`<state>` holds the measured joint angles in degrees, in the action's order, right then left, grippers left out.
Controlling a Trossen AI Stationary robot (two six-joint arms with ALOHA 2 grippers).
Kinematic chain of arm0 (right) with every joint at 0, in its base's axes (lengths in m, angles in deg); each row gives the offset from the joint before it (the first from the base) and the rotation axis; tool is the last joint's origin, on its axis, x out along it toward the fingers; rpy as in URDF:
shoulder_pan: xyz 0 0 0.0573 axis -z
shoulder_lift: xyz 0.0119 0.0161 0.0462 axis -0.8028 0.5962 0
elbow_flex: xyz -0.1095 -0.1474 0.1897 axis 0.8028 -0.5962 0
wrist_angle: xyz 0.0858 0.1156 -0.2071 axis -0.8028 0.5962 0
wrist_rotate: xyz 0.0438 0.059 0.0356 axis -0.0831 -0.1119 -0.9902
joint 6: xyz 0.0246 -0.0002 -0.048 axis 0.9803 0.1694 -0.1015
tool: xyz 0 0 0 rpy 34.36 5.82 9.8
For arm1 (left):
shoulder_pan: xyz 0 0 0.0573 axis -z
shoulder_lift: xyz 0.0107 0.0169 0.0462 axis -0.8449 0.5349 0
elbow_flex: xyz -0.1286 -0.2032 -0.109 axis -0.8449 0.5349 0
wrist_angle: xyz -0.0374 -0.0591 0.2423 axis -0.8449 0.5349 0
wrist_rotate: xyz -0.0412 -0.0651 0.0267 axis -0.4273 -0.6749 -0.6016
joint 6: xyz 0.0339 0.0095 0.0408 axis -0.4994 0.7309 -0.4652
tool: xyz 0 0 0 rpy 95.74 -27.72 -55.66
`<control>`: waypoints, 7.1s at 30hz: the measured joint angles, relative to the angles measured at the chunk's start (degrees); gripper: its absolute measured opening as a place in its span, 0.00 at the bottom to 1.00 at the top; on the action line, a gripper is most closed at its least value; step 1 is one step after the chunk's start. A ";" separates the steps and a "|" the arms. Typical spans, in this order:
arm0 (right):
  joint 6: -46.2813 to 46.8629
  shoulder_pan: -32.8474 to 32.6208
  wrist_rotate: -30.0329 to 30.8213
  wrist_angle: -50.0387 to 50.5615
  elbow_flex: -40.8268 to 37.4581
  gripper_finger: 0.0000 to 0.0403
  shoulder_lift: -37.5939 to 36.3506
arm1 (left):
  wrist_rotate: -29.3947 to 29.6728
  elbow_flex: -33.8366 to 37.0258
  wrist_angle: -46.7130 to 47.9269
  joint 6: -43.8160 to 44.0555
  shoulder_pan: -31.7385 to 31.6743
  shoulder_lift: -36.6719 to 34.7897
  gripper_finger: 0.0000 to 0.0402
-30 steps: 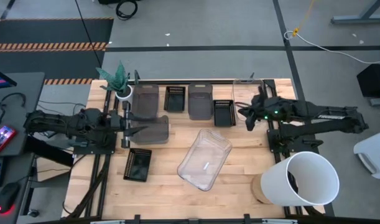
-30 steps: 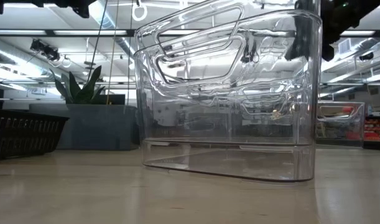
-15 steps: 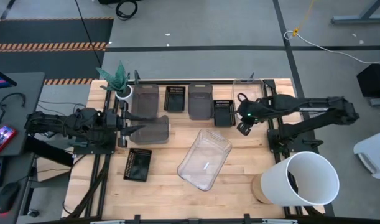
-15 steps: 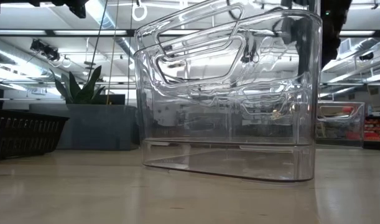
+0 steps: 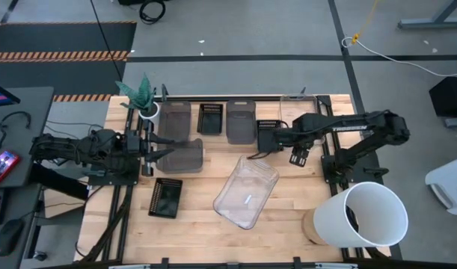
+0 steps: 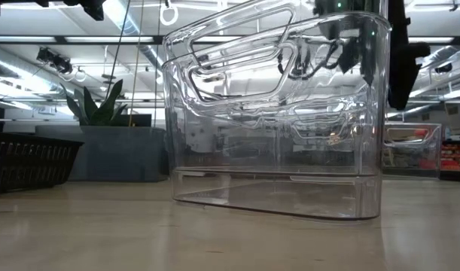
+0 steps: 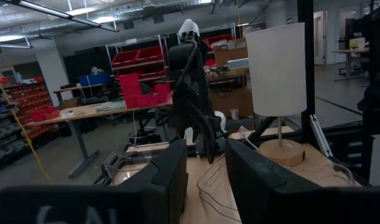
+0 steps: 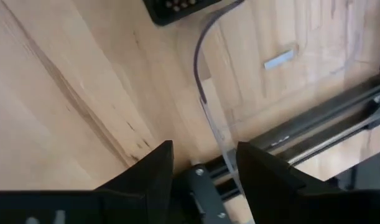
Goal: Stack baskets by color
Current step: Stack the top transparent bin on the bottom stacked transparent bins
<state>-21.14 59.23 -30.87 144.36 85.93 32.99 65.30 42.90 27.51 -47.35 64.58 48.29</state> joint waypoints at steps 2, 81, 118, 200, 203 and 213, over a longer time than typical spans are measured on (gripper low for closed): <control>-2.17 0.05 0.26 -0.04 -0.01 0.45 0.96 | 0.00 0.00 0.02 -0.01 0.00 0.01 0.30; 26.30 -15.29 -2.16 4.09 46.61 0.00 13.57 | 2.01 -0.07 0.09 -0.98 0.02 0.06 0.30; 28.33 -33.21 -4.98 -0.92 72.13 0.00 25.39 | 3.45 -0.07 -0.37 -1.04 0.00 0.08 0.30; 36.81 -22.67 -28.24 2.73 72.02 0.00 36.58 | 4.48 -0.07 0.13 -0.48 0.00 0.08 0.30; 36.84 -22.60 -27.46 4.57 72.08 0.00 34.11 | 4.48 -0.07 0.13 -0.47 0.01 0.08 0.30; 38.03 -22.03 -23.03 6.77 72.13 0.00 30.13 | 4.50 -0.07 0.13 -0.54 0.02 0.08 0.30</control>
<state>16.89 37.19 -53.89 151.13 158.06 63.12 69.80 42.83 27.64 -47.89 64.60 48.37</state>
